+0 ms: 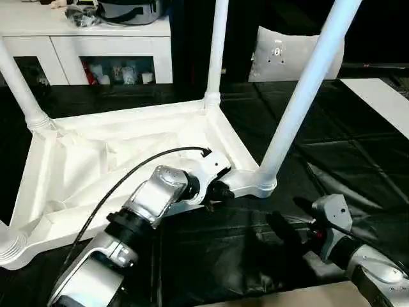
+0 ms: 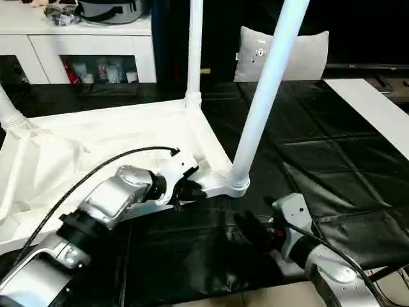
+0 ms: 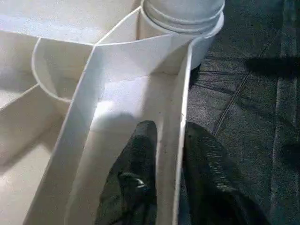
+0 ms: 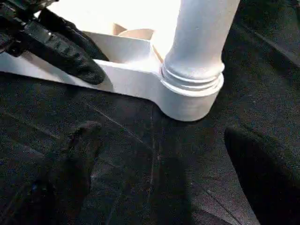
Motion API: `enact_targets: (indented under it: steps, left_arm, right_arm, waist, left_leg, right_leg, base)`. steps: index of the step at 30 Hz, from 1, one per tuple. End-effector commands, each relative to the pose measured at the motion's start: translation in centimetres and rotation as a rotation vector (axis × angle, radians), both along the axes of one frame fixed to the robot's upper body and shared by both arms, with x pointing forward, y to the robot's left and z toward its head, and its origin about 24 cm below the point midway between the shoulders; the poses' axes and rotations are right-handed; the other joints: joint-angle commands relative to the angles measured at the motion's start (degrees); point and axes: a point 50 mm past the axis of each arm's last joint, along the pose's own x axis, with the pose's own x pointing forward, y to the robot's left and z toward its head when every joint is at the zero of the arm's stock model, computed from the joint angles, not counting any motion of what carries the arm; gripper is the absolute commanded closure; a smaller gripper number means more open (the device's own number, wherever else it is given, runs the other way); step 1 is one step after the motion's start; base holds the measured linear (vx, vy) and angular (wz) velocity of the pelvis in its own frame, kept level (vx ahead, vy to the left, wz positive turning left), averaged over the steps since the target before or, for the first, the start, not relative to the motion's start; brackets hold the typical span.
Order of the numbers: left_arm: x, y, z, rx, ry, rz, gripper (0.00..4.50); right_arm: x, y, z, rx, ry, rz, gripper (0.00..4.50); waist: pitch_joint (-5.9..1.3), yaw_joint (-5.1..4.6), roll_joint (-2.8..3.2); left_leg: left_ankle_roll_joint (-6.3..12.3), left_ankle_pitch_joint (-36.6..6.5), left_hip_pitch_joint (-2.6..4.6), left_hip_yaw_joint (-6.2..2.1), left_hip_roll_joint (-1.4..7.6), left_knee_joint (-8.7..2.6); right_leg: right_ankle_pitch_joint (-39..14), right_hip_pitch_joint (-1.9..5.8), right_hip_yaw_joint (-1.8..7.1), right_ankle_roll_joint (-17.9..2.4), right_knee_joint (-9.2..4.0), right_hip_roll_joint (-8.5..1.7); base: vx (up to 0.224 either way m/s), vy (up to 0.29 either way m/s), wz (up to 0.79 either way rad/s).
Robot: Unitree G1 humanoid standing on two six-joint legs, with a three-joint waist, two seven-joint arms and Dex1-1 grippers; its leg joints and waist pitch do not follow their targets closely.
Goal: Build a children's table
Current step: Rotate leg to tighten
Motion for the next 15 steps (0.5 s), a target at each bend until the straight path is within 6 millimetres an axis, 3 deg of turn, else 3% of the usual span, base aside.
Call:
enact_targets:
  steps: [1, 9, 11, 12, 13, 15]
  left_arm:
    - [0.4, 0.3, 0.0, 0.037, -0.026, 0.007, 3.78]
    - [0.2, 0.0, 0.2, -0.008, -0.028, -0.055, 4.48]
    - [0.1, 0.2, 0.3, -0.029, -0.036, -0.085, 4.48]
    - [-0.2, 0.5, 0.8, -0.069, -0.07, -0.161, 4.48]
    - [-0.2, 0.5, 0.8, -0.073, -0.074, -0.172, 4.48]
    - [-0.6, 1.4, 0.8, -0.071, -0.079, -0.231, 4.48]
  right_arm:
    - [0.1, -0.5, -0.3, 0.001, -0.003, 0.004, 0.0]
    - [0.2, -0.9, -1.1, 0.008, -0.002, 0.011, 0.0]
    - [0.2, -1.0, -1.0, 0.015, -0.015, 0.015, 0.0]
    - [0.4, -1.0, -0.9, 0.027, -0.041, 0.021, 0.0]
    - [0.4, -1.0, -0.9, 0.029, -0.044, 0.021, 0.0]
    - [0.7, -1.0, -0.5, 0.048, -0.07, 0.032, 0.0]
  waist:
    - [-2.43, -0.08, -0.23]
    - [-2.45, -0.13, -0.31]
    - [-2.63, -0.12, -0.25]
    - [-2.74, -0.1, -0.29]
    - [-2.74, -0.1, -0.29]
    - [-3.0, -0.22, -0.25]
  left_leg:
    - [1.29, -19.8, 1.58, -1.56, 4.12, -5.06]
    - [1.9, -19.2, 1.4, -1.49, 4.22, -5.2]
    - [2.79, -17.3, 1.37, -1.46, 4.27, -5.21]
    - [4.23, -15.0, 1.19, -1.35, 4.26, -5.03]
    - [4.23, -15.0, 1.19, -1.35, 4.26, -5.03]
    - [6.7, -10.9, 1.1, -1.05, 4.18, -4.6]
  right_leg:
    - [-9.4, -0.17, 1.35, -13.4, -5.63, -3.25]
    - [-8.8, -0.14, 1.34, -13.5, -5.66, -3.22]
    - [-5.8, 0.06, 1.24, -13.9, -5.44, -3.2]
    - [-2.3, 0.28, 1.21, -14.4, -5.29, -3.26]
    - [-2.3, 0.28, 1.21, -14.4, -5.29, -3.26]
    - [2.9, 0.55, 1.12, -15.2, -4.75, -3.31]
  base:
    - [0.0, 0.0, 0.0]
    - [0.0, 0.0, 0.0]
    - [0.0, 0.0, 0.0]
    - [0.0, 0.0, 0.0]
    - [0.0, 0.0, 0.0]
    - [0.0, 0.0, 0.0]
